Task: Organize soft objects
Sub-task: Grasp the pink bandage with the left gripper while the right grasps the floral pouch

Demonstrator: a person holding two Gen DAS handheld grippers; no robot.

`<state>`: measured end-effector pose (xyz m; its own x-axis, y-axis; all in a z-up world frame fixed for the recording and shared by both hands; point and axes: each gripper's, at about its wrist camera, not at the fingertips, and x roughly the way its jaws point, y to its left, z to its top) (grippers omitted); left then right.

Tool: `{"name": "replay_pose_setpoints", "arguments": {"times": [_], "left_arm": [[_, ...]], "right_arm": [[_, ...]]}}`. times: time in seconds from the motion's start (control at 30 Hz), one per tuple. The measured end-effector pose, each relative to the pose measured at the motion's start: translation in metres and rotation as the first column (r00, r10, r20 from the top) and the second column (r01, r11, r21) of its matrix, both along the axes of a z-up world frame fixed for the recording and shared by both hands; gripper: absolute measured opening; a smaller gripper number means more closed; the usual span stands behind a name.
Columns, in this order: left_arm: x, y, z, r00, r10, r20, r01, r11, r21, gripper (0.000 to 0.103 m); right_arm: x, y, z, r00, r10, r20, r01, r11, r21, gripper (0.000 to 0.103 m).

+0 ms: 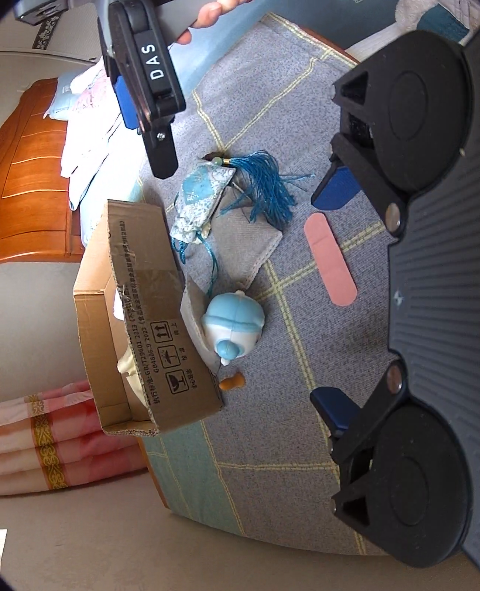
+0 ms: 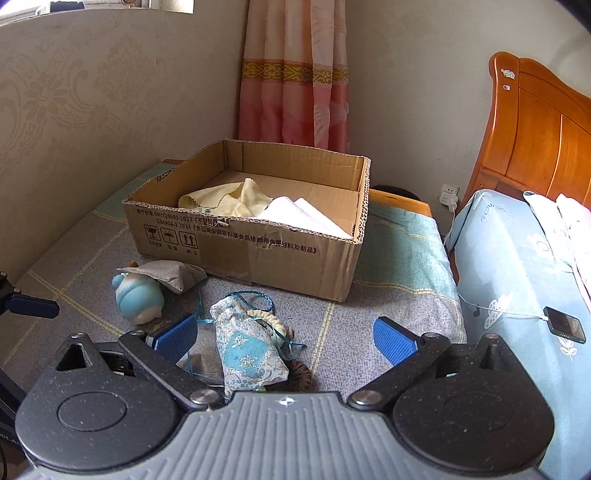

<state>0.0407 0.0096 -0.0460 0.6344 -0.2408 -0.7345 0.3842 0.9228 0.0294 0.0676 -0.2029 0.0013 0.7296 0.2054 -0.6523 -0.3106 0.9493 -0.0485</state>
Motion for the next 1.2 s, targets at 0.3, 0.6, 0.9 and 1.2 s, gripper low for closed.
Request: {"name": "replay_pose_setpoints", "arguments": {"times": [0.3, 0.6, 0.9, 1.2], "left_arm": [[0.010, -0.010, -0.020, 0.999, -0.021, -0.041, 0.025, 0.995, 0.097, 0.103], [0.029, -0.013, -0.020, 0.999, -0.033, -0.029, 0.036, 0.995, 0.095, 0.099], [0.017, -0.031, -0.021, 0.947, -0.296, -0.123, 0.299, 0.954, -0.001, 0.096], [0.006, -0.029, -0.014, 0.925, -0.344, -0.163, 0.343, 0.939, -0.039, 0.072]], "right_arm": [[-0.014, -0.011, 0.000, 1.000, -0.021, -0.001, 0.021, 0.998, 0.067, 0.103], [-0.021, -0.010, -0.001, 1.000, -0.027, -0.011, 0.028, 0.997, 0.073, 0.103], [-0.024, -0.014, -0.004, 0.999, -0.039, -0.026, 0.041, 0.994, 0.098, 0.103], [-0.027, -0.012, -0.010, 0.998, 0.019, -0.052, -0.014, 0.995, 0.097, 0.103]]}}
